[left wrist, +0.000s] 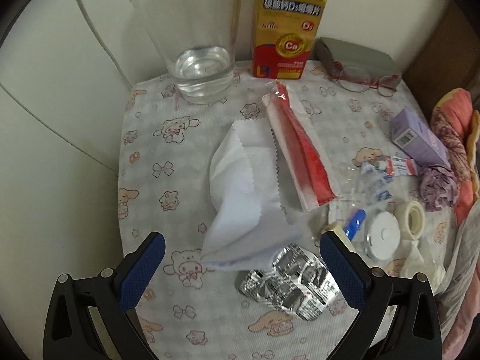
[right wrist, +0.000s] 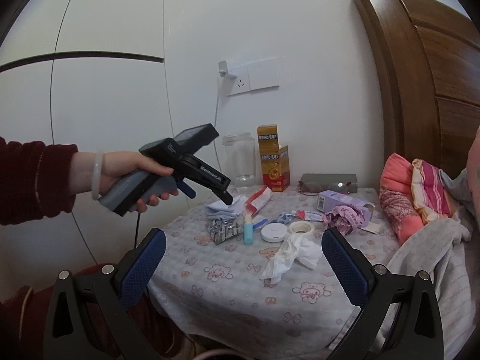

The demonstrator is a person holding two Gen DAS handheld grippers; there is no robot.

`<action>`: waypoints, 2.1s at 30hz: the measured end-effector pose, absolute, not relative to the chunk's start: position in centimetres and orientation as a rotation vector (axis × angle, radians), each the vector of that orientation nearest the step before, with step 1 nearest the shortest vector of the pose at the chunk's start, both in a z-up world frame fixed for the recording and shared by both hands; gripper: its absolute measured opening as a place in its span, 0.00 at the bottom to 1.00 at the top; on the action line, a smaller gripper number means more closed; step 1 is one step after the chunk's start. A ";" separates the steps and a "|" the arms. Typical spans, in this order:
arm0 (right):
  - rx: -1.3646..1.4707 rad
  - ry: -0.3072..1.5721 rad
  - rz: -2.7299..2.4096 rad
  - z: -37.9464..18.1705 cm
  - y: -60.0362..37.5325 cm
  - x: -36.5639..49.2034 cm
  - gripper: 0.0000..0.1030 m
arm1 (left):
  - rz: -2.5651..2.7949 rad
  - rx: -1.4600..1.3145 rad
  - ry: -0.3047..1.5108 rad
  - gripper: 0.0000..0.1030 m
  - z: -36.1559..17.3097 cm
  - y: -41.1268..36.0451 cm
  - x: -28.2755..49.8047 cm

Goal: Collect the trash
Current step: 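Reach the right tool to the crumpled white tissue and close on it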

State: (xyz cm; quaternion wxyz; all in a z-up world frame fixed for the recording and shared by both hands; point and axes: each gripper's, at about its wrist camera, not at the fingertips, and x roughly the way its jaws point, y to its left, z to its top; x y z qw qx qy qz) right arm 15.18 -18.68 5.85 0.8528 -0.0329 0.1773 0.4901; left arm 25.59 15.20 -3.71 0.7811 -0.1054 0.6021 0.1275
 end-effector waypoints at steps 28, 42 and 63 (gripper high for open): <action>-0.044 0.496 0.974 4.4 -17.8 18.2 1.00 | 0.234 -0.211 1.410 0.27 -4.7 16.2 30.2; -0.412 1.220 0.704 -0.6 -7.5 28.5 1.00 | 0.205 -0.168 1.442 0.04 -4.8 15.4 31.3; -0.584 1.309 0.706 -0.3 -5.4 29.1 0.05 | 0.202 -0.144 1.441 0.04 -4.5 15.3 31.1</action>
